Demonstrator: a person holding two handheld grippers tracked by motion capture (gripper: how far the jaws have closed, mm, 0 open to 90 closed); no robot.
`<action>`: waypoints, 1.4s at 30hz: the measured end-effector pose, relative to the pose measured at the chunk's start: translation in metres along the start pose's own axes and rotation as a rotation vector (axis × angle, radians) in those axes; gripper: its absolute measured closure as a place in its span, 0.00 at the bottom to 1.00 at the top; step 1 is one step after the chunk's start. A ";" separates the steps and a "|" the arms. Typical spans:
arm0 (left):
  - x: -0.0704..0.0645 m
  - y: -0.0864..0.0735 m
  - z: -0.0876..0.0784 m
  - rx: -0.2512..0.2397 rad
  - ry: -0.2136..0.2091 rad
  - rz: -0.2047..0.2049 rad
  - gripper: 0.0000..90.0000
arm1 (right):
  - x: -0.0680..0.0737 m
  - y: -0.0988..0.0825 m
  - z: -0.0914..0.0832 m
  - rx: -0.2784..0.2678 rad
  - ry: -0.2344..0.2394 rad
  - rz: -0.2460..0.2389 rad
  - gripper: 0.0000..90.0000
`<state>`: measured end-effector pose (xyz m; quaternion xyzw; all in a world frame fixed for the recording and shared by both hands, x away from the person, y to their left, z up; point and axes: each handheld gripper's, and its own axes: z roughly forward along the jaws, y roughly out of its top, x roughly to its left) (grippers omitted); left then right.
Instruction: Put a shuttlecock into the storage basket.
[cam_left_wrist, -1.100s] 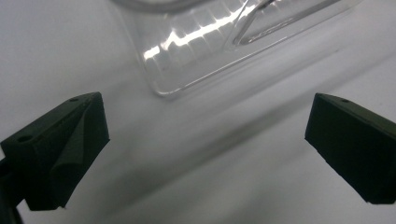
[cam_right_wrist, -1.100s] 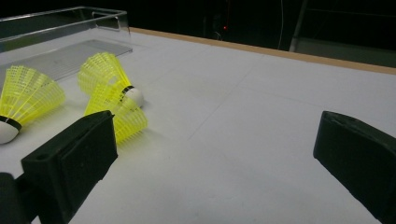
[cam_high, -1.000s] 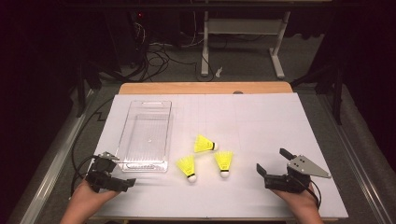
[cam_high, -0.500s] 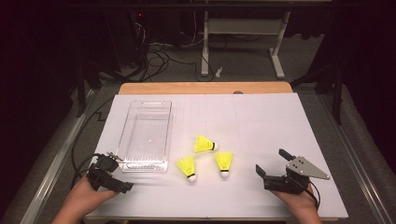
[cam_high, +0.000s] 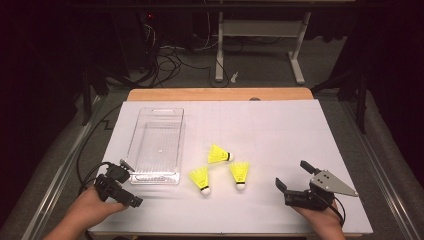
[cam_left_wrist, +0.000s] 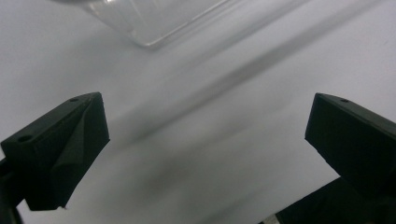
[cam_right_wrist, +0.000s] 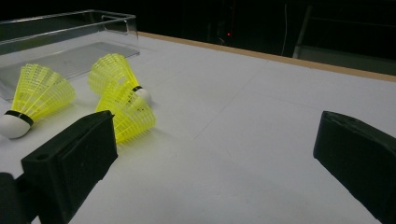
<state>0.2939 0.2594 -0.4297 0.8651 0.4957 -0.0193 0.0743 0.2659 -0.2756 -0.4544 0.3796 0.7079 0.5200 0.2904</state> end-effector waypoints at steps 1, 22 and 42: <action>0.000 0.000 0.000 0.006 -0.003 -0.001 0.01 | 0.000 0.000 0.001 0.001 -0.001 -0.003 0.00; -0.012 -0.005 -0.001 0.064 -0.013 0.086 0.01 | 0.005 0.003 -0.004 -0.025 0.009 -0.019 0.00; -0.046 0.008 -0.017 0.092 -0.037 0.214 0.01 | 0.008 0.004 -0.005 -0.028 0.015 -0.026 0.00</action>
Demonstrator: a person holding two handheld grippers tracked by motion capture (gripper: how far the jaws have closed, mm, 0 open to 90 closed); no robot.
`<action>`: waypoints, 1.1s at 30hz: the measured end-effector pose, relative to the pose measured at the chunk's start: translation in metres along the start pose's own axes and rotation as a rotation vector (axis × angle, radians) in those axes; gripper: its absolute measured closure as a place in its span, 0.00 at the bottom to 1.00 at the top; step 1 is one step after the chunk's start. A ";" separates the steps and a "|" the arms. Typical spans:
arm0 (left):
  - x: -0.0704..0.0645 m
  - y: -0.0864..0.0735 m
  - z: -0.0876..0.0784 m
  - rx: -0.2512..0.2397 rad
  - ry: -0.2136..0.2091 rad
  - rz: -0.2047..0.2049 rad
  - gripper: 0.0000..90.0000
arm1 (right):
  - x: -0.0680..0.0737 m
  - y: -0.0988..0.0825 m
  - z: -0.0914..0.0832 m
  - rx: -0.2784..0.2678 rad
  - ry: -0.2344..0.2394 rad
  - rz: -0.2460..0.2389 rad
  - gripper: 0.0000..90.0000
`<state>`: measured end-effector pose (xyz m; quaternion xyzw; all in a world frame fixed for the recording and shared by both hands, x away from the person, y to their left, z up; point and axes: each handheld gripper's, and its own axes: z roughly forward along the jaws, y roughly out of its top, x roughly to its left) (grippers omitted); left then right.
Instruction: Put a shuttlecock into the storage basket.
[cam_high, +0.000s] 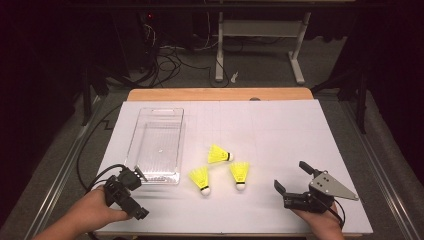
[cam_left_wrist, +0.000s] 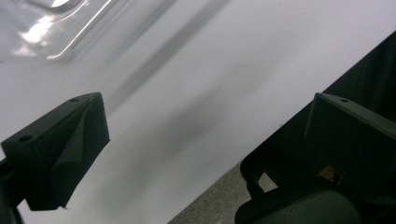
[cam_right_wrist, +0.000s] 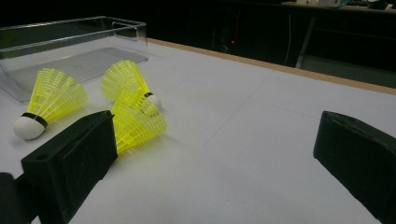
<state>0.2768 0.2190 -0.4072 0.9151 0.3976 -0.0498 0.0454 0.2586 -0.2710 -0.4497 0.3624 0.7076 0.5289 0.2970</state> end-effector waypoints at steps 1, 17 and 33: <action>-0.002 0.002 0.001 0.003 -0.002 0.008 0.01 | 0.000 0.000 0.000 0.000 0.000 0.000 0.00; -0.029 0.032 0.007 0.032 -0.041 0.111 0.01 | 0.001 0.000 0.001 0.003 0.003 -0.002 0.00; -0.054 0.065 0.015 0.047 -0.076 0.189 0.01 | 0.002 0.000 0.000 0.001 0.007 -0.003 0.00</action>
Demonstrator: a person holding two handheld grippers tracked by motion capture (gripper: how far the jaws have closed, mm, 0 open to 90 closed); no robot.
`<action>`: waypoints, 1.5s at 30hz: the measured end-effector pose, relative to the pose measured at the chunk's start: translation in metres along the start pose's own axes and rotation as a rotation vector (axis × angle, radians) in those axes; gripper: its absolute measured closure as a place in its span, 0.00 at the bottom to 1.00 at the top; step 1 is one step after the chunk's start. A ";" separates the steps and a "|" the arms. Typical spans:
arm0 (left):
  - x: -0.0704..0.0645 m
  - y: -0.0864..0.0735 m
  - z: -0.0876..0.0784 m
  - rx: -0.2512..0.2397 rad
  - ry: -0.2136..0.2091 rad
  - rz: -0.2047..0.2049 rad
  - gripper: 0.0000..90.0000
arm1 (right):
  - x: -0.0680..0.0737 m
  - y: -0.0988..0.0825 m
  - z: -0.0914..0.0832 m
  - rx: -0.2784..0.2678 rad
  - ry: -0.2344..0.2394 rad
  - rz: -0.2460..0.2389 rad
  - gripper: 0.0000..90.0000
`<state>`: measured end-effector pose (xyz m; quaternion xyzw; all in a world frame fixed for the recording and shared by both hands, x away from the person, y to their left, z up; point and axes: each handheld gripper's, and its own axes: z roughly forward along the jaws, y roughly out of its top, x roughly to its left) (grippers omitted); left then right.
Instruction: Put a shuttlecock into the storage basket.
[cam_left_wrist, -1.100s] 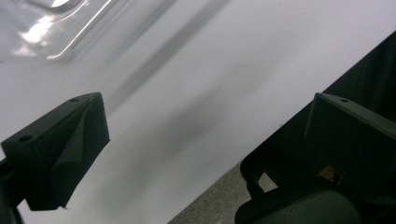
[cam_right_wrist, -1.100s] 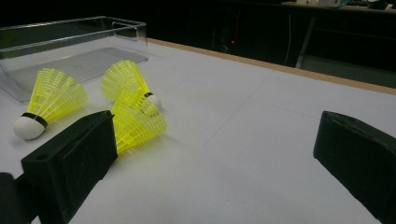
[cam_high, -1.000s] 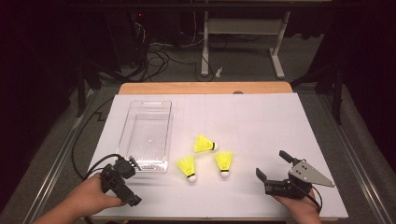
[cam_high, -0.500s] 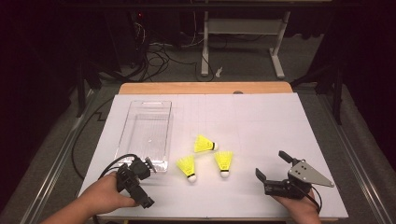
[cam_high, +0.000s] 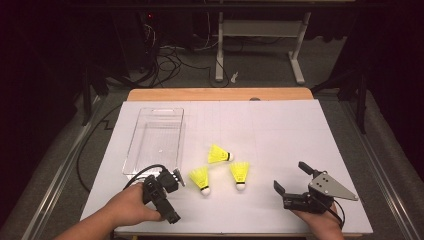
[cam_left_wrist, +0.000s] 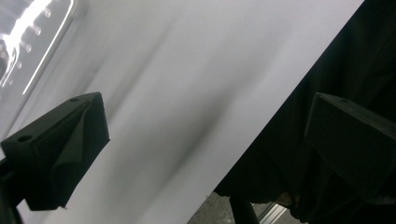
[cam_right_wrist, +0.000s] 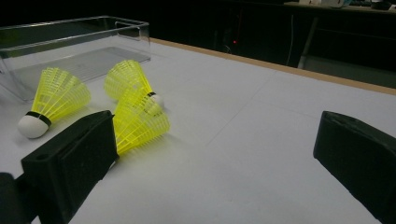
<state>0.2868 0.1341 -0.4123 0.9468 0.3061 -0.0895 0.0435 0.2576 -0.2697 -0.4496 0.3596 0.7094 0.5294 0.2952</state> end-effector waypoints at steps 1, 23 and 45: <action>-0.002 0.004 0.001 0.002 -0.003 0.011 0.01 | 0.000 0.000 0.000 0.000 0.001 0.000 0.00; -0.018 0.048 -0.019 -0.018 -0.033 0.084 0.01 | -0.001 0.001 -0.001 -0.003 0.002 -0.001 0.00; 0.001 0.086 -0.052 -0.022 -0.035 0.078 0.02 | -0.002 0.001 -0.002 -0.010 0.001 0.007 0.00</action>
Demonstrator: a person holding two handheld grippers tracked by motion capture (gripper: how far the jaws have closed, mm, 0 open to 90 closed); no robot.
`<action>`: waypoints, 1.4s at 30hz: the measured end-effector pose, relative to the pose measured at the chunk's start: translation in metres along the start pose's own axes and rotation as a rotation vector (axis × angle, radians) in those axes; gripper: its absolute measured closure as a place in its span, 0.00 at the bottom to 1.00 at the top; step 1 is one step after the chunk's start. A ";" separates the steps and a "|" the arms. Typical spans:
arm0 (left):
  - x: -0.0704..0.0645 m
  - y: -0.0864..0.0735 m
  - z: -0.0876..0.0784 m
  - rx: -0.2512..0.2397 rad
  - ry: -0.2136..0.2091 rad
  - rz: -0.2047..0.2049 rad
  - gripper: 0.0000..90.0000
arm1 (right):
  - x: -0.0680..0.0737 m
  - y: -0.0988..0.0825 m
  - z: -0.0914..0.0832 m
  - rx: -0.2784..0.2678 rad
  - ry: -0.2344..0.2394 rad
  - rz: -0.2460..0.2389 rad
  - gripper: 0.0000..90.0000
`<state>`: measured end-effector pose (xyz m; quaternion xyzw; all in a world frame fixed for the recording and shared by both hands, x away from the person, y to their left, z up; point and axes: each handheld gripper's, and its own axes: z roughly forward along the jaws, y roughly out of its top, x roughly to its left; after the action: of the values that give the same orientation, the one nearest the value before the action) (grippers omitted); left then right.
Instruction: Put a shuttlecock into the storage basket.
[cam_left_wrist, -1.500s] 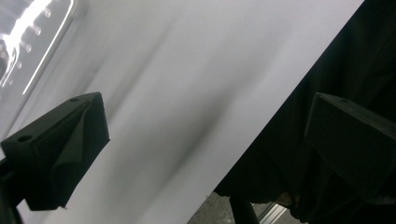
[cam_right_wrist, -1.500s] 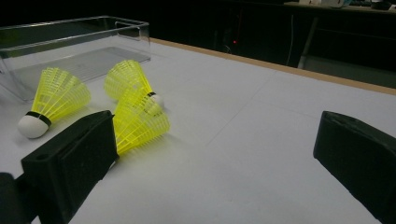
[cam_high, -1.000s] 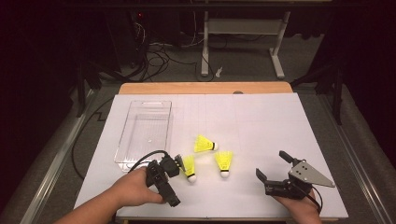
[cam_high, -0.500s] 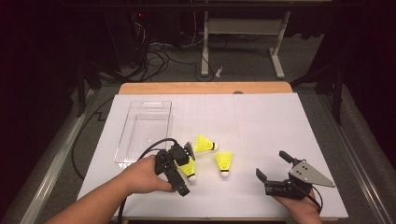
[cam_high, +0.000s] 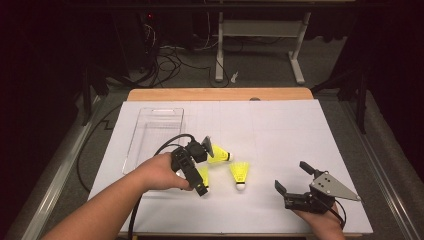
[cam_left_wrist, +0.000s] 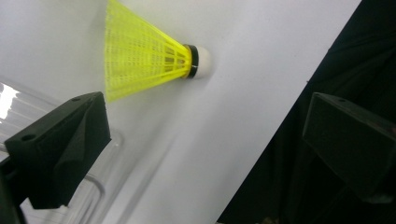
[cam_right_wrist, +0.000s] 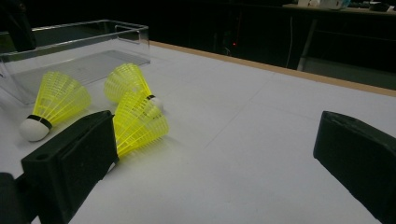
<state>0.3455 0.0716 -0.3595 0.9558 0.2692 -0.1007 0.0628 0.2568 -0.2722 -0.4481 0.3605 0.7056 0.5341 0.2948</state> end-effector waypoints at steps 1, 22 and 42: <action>0.002 0.001 -0.001 0.000 0.001 -0.001 0.02 | 0.000 0.000 0.000 -0.001 0.000 0.000 0.00; 0.034 0.009 0.003 -0.057 0.056 -0.064 0.22 | 0.001 0.000 0.001 0.003 0.002 -0.003 0.00; 0.044 0.017 0.023 -0.053 0.023 -0.066 0.59 | 0.001 0.000 0.001 0.006 0.006 -0.008 0.00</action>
<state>0.3872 0.0756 -0.3906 0.9455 0.3038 -0.0845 0.0816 0.2573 -0.2708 -0.4485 0.3569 0.7096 0.5317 0.2939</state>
